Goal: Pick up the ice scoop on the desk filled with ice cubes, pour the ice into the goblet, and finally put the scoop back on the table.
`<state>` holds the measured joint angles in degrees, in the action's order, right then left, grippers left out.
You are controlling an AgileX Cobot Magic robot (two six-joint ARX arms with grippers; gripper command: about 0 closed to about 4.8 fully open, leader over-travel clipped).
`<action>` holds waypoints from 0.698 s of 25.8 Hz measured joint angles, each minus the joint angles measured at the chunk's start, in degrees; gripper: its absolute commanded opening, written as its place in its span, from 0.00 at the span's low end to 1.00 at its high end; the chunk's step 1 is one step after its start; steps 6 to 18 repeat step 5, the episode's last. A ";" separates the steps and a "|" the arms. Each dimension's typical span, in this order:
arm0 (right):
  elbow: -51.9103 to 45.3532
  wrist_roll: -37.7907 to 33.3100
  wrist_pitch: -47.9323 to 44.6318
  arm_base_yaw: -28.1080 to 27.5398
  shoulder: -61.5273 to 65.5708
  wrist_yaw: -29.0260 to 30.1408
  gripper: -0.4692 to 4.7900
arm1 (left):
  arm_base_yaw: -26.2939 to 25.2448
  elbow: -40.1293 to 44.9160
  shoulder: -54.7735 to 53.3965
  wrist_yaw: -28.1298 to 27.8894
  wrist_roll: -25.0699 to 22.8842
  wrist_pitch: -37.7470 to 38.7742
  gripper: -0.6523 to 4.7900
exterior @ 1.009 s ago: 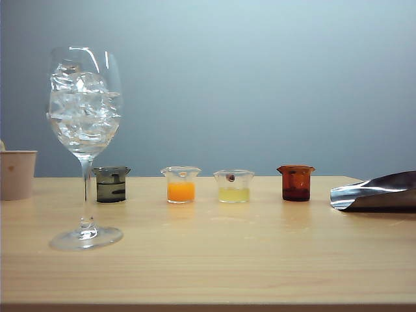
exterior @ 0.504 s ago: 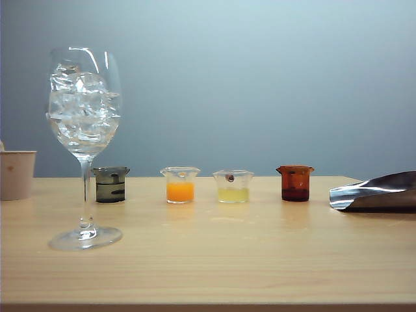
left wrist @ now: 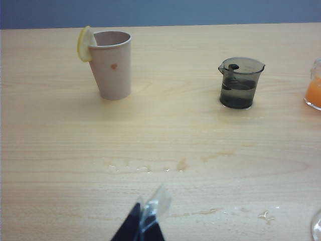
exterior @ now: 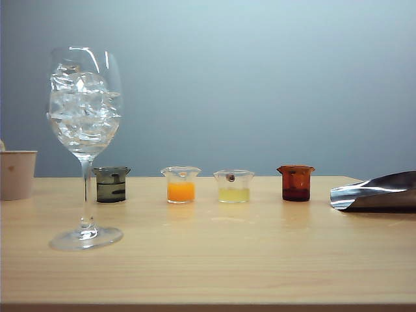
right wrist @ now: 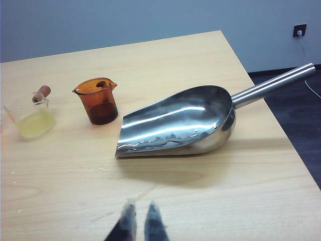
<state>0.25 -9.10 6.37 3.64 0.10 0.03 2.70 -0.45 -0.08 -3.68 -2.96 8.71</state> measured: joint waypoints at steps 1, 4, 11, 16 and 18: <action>0.00 0.00 0.00 0.00 0.00 0.02 0.16 | 0.00 0.00 0.00 0.00 0.00 0.02 0.11; 0.00 0.00 0.00 0.00 0.00 0.02 0.16 | 0.00 0.00 0.00 0.00 0.00 0.02 0.11; 0.00 0.00 0.00 0.00 0.00 0.02 0.16 | 0.00 0.00 0.00 0.00 0.00 0.02 0.11; 0.00 0.00 0.00 0.00 0.00 0.02 0.16 | 0.00 0.00 0.00 0.00 0.00 0.02 0.11; 0.00 0.00 0.00 0.00 0.00 0.02 0.16 | 0.00 0.00 0.00 0.00 0.00 0.02 0.11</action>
